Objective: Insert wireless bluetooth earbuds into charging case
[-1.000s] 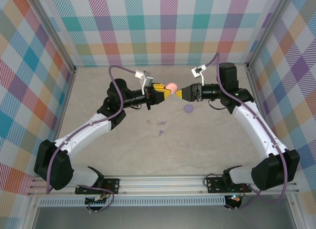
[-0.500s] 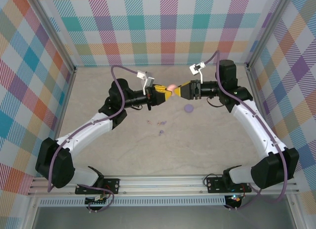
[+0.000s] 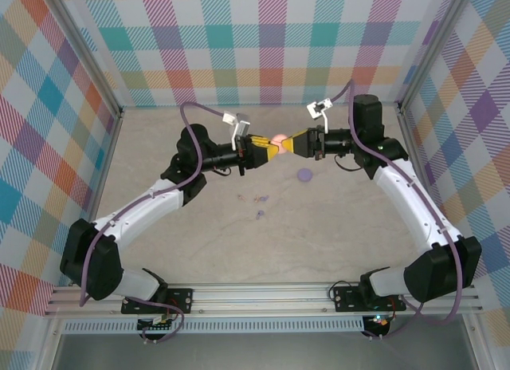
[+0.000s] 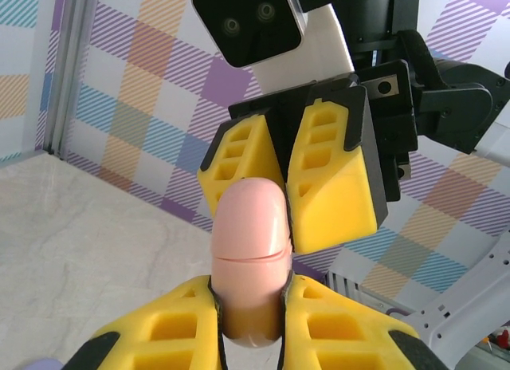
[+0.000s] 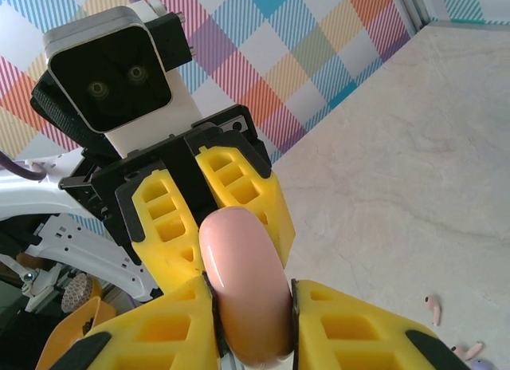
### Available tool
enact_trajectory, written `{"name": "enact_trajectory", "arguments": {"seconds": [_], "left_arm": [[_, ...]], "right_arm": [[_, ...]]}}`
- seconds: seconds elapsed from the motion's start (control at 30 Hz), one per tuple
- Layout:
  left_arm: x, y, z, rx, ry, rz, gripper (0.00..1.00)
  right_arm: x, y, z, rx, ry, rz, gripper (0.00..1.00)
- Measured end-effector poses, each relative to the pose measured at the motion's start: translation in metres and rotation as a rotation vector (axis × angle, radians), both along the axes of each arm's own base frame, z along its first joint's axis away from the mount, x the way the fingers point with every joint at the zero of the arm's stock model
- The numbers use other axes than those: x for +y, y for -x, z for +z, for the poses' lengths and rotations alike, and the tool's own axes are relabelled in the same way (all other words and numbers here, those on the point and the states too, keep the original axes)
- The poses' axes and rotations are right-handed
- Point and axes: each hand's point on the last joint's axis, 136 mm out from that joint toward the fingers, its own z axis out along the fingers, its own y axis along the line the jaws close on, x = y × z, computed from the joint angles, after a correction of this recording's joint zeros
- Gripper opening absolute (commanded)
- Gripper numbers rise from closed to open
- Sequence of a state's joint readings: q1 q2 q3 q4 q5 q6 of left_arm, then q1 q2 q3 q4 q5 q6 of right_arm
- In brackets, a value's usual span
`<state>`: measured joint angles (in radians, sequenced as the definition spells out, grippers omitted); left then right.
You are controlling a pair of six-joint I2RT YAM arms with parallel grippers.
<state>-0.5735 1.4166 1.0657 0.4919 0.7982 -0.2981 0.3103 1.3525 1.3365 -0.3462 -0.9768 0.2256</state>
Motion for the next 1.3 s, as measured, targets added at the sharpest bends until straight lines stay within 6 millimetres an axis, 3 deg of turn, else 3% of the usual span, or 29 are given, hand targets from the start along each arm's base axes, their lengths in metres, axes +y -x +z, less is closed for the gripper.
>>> {"name": "enact_trajectory", "arguments": {"seconds": [0.7, 1.17, 1.3], "left_arm": [[-0.0053, -0.0033, -0.0032, 0.056, -0.013, -0.040, 0.29], [-0.0068, -0.0033, -0.0063, 0.066, -0.020, -0.052, 0.29], [-0.0069, -0.0033, -0.0066, 0.067, -0.020, -0.052, 0.24]], "right_arm": [[-0.0021, -0.0030, -0.0030, 0.001, 0.021, -0.015, 0.19], [-0.0014, -0.0032, -0.0055, 0.013, 0.023, -0.011, 0.19], [-0.0012, -0.0033, -0.0059, 0.014, 0.023, -0.009, 0.19]]}}
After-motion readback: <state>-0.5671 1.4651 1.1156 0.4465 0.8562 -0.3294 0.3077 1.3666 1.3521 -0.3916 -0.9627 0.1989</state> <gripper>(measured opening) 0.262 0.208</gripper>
